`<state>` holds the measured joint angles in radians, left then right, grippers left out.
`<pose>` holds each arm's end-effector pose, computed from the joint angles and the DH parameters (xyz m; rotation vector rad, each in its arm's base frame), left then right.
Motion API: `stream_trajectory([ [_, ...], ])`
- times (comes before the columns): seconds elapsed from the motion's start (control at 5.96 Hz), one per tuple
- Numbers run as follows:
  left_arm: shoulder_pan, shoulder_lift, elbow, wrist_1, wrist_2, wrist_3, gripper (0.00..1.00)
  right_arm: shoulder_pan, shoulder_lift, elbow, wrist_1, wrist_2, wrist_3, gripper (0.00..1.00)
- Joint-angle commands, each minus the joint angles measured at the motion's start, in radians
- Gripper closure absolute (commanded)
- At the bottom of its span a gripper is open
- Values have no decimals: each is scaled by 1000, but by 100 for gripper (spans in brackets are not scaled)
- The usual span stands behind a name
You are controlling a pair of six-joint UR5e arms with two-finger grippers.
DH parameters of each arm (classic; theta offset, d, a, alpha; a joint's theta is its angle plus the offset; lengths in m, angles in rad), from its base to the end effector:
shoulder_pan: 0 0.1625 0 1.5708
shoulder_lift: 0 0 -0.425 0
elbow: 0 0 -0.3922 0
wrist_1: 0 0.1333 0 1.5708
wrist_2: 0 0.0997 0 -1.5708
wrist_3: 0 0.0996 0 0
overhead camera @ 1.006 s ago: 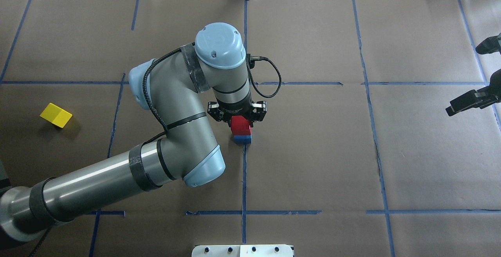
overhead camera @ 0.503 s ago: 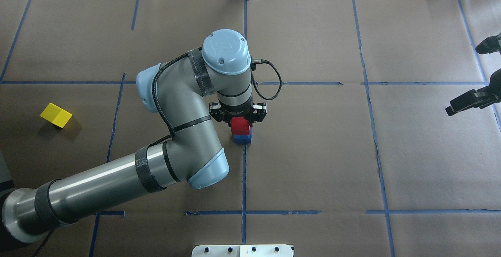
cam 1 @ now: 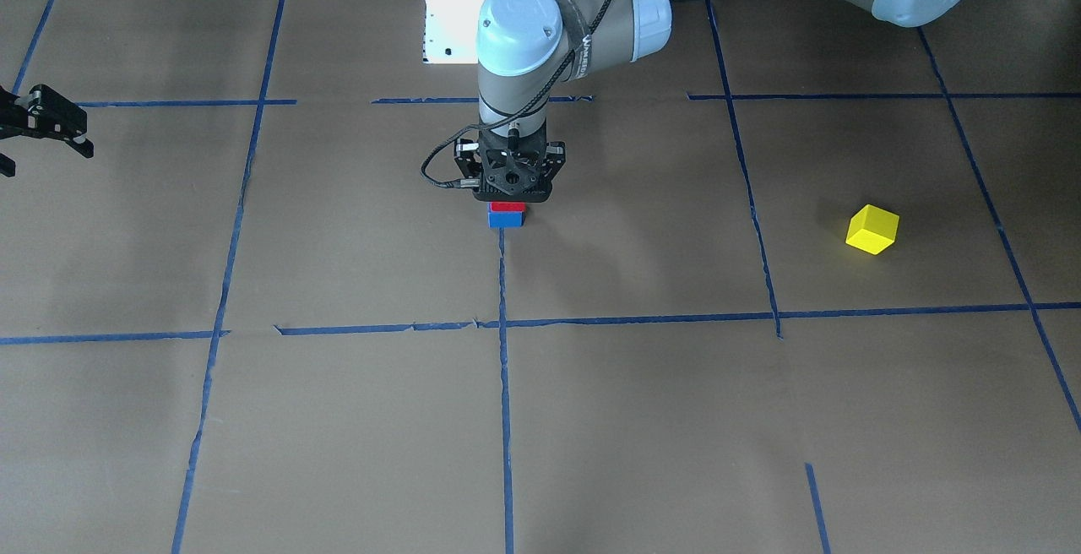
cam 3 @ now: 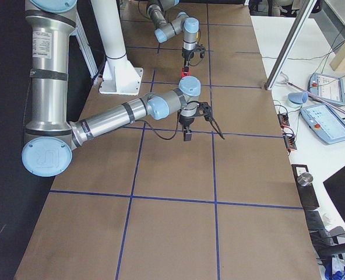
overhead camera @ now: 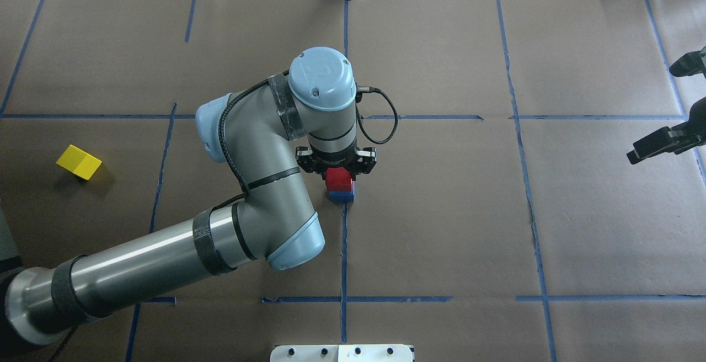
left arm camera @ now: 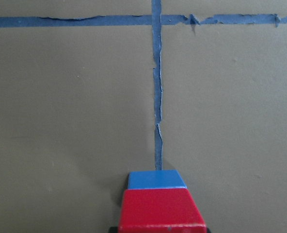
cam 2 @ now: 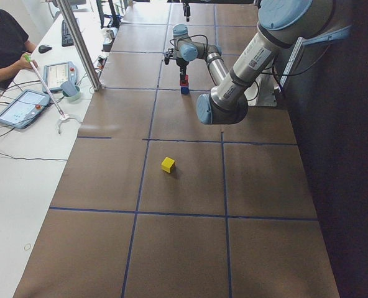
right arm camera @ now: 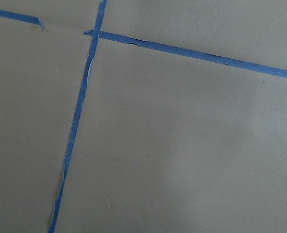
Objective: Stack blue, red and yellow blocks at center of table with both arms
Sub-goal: 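Lower the red cube onto the blue cube and open the left gripper, then move the left gripper back toward the yellow cube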
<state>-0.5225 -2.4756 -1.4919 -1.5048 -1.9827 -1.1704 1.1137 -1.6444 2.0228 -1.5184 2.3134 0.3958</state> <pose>0.5905 -0.4479 0.1342 -0.0173 0.8442 0.0417 -0.1414 -0.4369 0.4665 0.0717 -0.8361 -0.2176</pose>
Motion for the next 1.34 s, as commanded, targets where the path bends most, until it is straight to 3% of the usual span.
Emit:
stream_trajectory([
  [0.0,9,1,1,-2,5,0,28,0,0,-1,0,1,-2,0],
  [0.34,15,-5,-2,-9,10,-21,4,0,0,-1,0,20,-2,0],
  [0.67,-34,10,-112,1,9,-25,4,0,2,-3,0,21,-2,0],
  [0.84,-74,108,-258,17,4,-17,2,-2,2,-3,0,21,-2,0],
  [1.01,-118,279,-434,15,-1,44,2,0,2,-3,0,21,-2,0],
  [1.17,-175,400,-536,17,-37,246,2,0,2,-3,0,21,-3,0],
])
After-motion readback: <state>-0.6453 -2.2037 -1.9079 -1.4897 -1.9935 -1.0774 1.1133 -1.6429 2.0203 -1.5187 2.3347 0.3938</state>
